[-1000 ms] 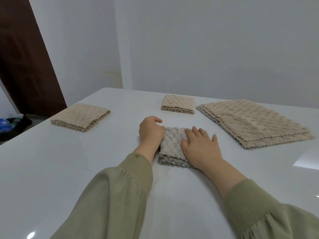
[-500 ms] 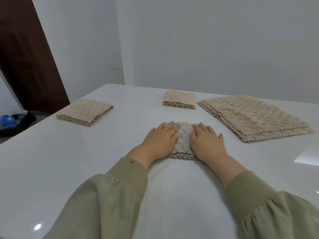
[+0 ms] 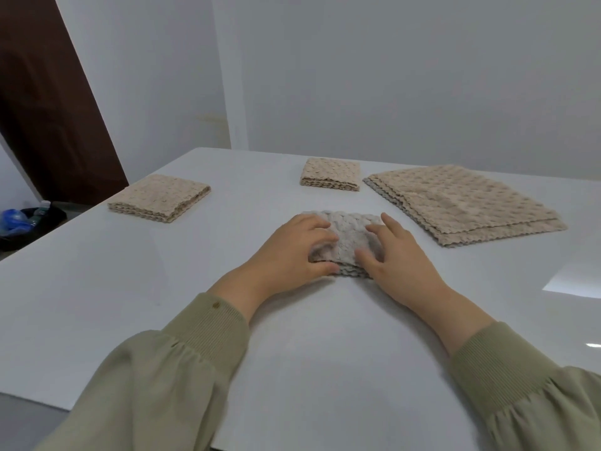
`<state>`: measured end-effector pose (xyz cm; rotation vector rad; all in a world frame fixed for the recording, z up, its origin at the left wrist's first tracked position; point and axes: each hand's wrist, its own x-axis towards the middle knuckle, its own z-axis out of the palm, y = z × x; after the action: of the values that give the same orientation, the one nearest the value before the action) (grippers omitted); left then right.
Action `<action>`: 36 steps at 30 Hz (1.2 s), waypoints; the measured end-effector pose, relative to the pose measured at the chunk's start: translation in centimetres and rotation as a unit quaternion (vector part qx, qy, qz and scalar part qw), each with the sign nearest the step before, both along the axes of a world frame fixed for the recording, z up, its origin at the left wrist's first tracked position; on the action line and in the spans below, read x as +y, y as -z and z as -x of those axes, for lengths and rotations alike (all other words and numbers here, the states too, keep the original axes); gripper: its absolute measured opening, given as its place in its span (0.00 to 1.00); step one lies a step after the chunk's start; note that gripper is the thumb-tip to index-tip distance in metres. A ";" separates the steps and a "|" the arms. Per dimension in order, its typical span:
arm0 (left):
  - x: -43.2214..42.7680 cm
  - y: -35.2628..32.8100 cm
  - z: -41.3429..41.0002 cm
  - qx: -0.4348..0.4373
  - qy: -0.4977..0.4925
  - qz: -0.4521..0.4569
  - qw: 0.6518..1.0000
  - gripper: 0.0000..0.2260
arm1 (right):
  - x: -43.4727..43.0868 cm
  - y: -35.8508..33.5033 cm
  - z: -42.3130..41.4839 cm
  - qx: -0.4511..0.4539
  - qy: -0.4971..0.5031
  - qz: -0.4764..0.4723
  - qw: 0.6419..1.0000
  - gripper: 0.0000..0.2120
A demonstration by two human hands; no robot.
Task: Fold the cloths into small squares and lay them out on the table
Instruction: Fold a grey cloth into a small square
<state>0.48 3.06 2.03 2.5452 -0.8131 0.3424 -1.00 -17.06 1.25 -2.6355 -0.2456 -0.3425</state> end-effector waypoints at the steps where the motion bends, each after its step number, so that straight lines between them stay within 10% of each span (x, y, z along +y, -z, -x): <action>1: 0.0 0.0 0.4 -0.010 0.003 -0.012 1.000 0.21 | -0.3 0.0 0.3 0.003 0.000 0.008 1.000 0.28; 20: 3.7 0.3 3.8 -0.067 -0.015 -0.041 0.997 0.17 | 1.1 0.3 4.1 -0.032 -0.096 0.034 0.994 0.21; 28: 9.7 -2.5 9.0 0.179 -0.063 -0.022 0.982 0.21 | 4.0 0.0 8.8 -0.011 -0.215 -0.035 0.976 0.15; 33: 8.5 -4.6 8.1 0.152 -0.087 0.040 0.984 0.11 | 6.4 -0.4 7.8 -0.116 -0.121 -0.083 0.982 0.19; 36: 5.4 -3.2 6.1 0.141 -0.111 0.000 0.984 0.18 | 7.8 0.1 6.3 -0.027 -0.052 -0.015 0.998 0.24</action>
<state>-5.64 8.51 5.21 2.6086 -0.4241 0.0448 -7.33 -9.29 1.15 -2.5747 -0.3902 -0.3811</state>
